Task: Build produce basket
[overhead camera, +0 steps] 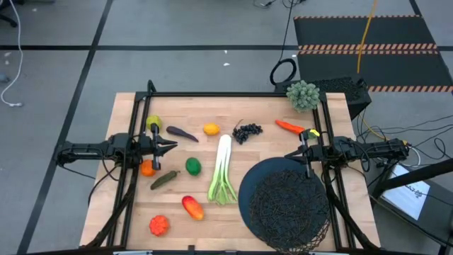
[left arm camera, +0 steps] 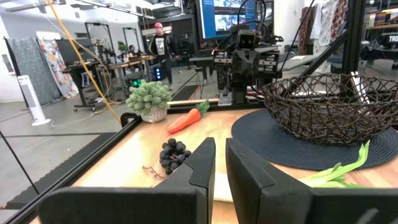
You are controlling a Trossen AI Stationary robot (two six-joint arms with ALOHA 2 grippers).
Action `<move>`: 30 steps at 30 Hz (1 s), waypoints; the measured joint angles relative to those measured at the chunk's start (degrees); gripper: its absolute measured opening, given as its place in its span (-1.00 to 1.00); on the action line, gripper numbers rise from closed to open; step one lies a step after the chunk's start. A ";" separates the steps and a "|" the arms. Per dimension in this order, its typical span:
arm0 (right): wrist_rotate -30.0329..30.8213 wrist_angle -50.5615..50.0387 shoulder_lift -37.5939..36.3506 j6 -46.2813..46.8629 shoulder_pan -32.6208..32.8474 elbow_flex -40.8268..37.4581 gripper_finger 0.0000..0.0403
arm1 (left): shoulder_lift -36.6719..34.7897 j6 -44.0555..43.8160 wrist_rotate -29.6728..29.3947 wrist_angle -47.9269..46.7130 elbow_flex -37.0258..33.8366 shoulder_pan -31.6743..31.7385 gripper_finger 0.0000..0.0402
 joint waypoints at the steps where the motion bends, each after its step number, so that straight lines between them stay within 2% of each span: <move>1: 0.00 0.00 0.00 0.00 0.01 0.00 -1.00 | 0.01 0.00 -0.01 0.01 0.00 0.01 -0.79; 18: 0.02 0.01 -0.02 0.00 0.01 0.00 -1.00 | 0.00 -0.50 -0.39 0.02 -0.02 0.01 -0.79; 24: 0.01 0.01 -0.01 -0.02 0.00 0.00 -1.00 | 0.00 -4.46 -0.37 0.02 0.00 -0.01 -0.79; 30: 0.01 0.01 -0.02 -0.02 0.01 0.00 -1.00 | 0.00 -1.75 0.08 1.10 -0.02 -0.03 -0.80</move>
